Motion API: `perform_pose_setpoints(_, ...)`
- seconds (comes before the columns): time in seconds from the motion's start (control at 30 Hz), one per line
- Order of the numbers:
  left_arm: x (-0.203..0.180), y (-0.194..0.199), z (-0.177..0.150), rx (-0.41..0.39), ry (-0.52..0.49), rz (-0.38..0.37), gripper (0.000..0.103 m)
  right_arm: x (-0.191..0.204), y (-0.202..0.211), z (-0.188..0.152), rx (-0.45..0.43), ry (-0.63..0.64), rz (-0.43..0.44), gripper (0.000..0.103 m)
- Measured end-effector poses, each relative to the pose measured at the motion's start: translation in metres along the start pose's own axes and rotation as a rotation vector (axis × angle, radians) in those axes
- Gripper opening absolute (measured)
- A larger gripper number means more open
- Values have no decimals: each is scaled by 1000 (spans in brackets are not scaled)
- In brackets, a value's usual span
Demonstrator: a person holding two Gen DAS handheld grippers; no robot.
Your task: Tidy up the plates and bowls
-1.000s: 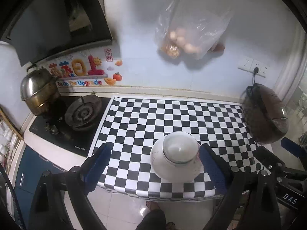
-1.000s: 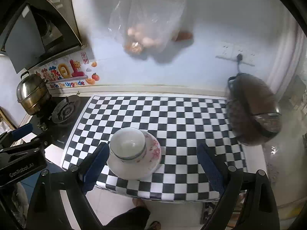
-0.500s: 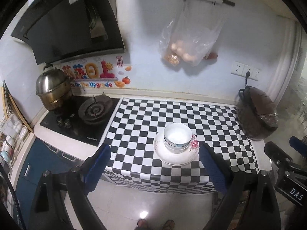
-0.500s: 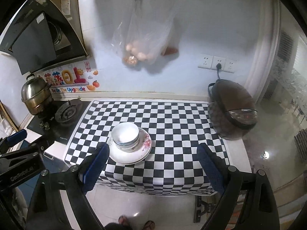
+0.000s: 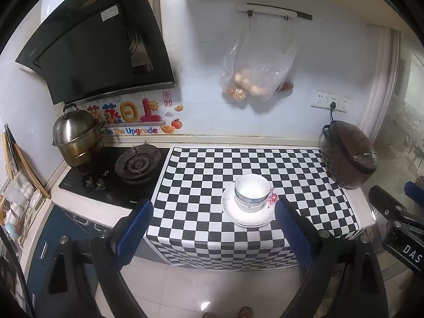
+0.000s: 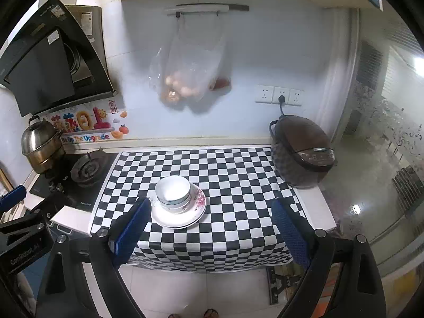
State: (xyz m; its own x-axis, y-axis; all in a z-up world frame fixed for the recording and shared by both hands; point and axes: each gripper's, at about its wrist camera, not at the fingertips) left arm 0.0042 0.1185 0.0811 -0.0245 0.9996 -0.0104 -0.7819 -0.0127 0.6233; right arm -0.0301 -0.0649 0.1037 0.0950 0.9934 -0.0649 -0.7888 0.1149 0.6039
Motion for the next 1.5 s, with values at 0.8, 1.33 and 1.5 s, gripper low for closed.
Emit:
perform_pose_setpoints(0.8,8,18,-1,-37,-19,-22,94,12,26,-3,-34,-15,-34,94)
perform_pose_setpoints(1.33,15,17,5,-32,-27,-41,94,12,28,-8,-31,-23,-41,94)
perform_pose_setpoints(1.5,16,16,8,-41,-36,-41,94,13,29,-9,-34,-24,-45,94)
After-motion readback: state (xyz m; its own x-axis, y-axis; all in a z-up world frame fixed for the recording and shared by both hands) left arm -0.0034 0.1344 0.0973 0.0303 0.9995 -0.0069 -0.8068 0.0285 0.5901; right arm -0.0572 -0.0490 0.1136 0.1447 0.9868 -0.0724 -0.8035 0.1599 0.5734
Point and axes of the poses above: each gripper's, at about its wrist camera, not at the fingertips, and y roughly against the way its jaws point, x to its left, z to its top, and after that the axes turned 3 degrees about -z, right-handed
